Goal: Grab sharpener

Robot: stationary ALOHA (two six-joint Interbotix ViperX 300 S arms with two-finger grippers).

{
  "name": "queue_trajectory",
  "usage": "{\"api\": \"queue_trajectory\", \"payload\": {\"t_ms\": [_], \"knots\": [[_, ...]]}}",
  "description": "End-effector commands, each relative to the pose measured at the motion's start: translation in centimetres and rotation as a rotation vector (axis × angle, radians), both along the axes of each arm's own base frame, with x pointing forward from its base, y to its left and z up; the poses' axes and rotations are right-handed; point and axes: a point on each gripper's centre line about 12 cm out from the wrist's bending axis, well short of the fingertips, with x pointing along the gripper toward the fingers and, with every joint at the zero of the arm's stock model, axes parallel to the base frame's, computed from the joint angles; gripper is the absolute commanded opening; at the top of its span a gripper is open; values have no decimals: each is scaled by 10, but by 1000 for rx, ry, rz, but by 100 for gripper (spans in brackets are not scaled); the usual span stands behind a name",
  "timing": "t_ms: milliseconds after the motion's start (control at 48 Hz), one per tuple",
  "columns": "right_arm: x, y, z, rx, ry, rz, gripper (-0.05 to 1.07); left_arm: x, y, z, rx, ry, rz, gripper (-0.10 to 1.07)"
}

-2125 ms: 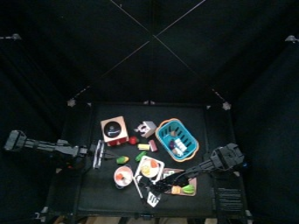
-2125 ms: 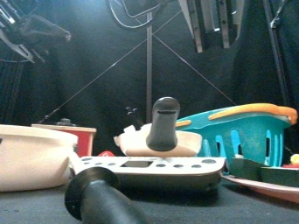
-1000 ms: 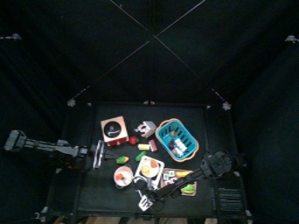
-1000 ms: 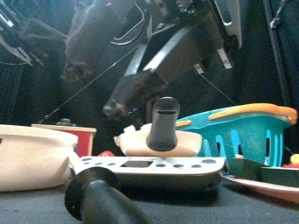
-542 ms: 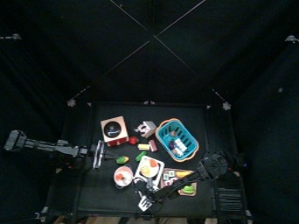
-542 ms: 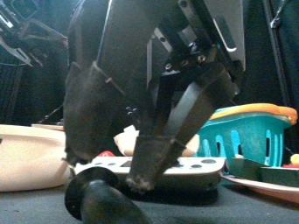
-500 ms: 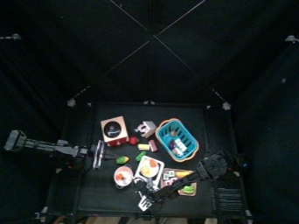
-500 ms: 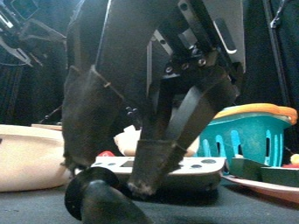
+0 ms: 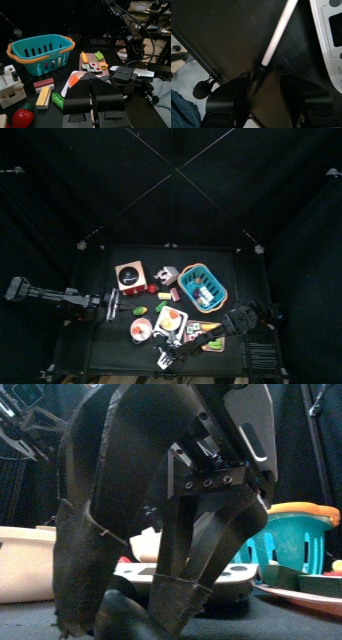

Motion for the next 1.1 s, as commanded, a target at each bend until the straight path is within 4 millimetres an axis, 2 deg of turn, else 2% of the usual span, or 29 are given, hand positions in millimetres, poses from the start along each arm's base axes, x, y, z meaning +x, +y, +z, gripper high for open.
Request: {"api": "queue_trajectory", "payload": {"t_ms": [0, 125, 354, 792, 1083], "knots": [[6, -1, 17, 14, -34, -6, 78, 2, 0, 5, -7, -13, 4, 18], [6, -2, 17, 7, -22, -8, 73, 2, 1, 5, -11, -13, 6, 18], [7, -2, 21, -5, -7, -6, 56, 2, 1, 5, -13, -13, 6, 18], [-3, -12, 85, -39, -82, 13, 55, 3, 1, 7, -13, -19, 6, 18], [-14, -28, 113, -82, -139, 22, 55, 3, 1, 8, -14, -22, 7, 18]]}}
